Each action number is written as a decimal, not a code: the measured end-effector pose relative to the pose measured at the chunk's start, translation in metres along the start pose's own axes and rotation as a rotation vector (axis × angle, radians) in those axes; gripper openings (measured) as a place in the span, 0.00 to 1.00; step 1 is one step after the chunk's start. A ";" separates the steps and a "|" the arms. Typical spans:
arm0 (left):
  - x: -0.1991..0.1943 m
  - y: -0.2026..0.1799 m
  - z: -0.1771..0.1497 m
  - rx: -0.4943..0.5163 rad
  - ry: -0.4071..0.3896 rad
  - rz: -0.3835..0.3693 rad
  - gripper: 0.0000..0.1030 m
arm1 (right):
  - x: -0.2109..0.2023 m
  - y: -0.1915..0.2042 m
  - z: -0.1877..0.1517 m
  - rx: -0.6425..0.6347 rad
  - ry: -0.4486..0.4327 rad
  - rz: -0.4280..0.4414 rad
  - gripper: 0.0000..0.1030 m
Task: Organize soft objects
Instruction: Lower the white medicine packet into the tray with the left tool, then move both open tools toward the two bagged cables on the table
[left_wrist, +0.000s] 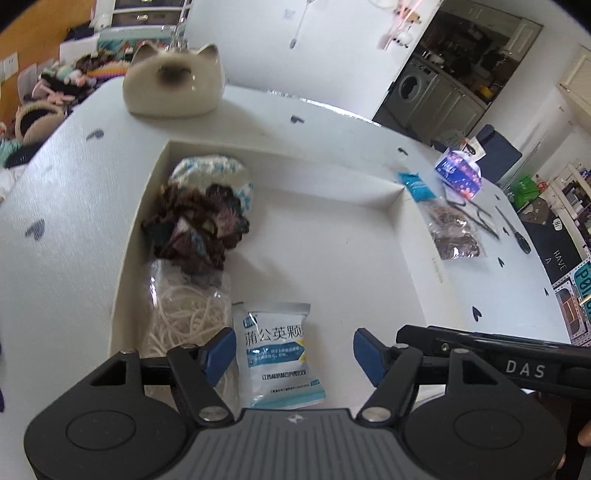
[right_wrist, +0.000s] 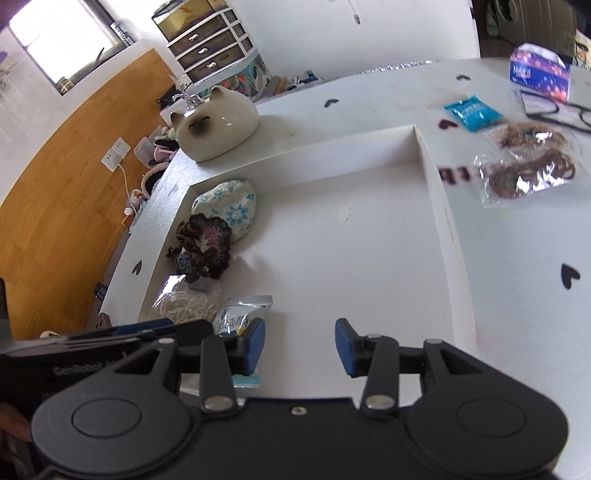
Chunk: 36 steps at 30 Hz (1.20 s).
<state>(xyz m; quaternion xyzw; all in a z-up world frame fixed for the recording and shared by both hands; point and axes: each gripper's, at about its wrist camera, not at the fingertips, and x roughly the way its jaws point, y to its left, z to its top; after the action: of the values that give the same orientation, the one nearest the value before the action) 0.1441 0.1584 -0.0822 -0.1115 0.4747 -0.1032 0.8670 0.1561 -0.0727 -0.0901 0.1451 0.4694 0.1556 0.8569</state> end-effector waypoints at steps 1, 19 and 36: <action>-0.002 0.000 0.000 0.006 -0.005 0.002 0.69 | -0.002 0.001 0.000 -0.009 -0.006 -0.007 0.43; -0.034 0.017 -0.023 0.022 -0.035 0.090 0.98 | -0.035 0.013 -0.023 -0.132 -0.064 -0.111 0.73; -0.043 0.009 -0.030 0.010 -0.064 0.134 1.00 | -0.053 0.004 -0.029 -0.183 -0.143 -0.183 1.00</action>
<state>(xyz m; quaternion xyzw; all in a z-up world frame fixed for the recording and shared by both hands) 0.0966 0.1765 -0.0666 -0.0783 0.4524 -0.0438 0.8873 0.1037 -0.0879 -0.0632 0.0337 0.4024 0.1081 0.9084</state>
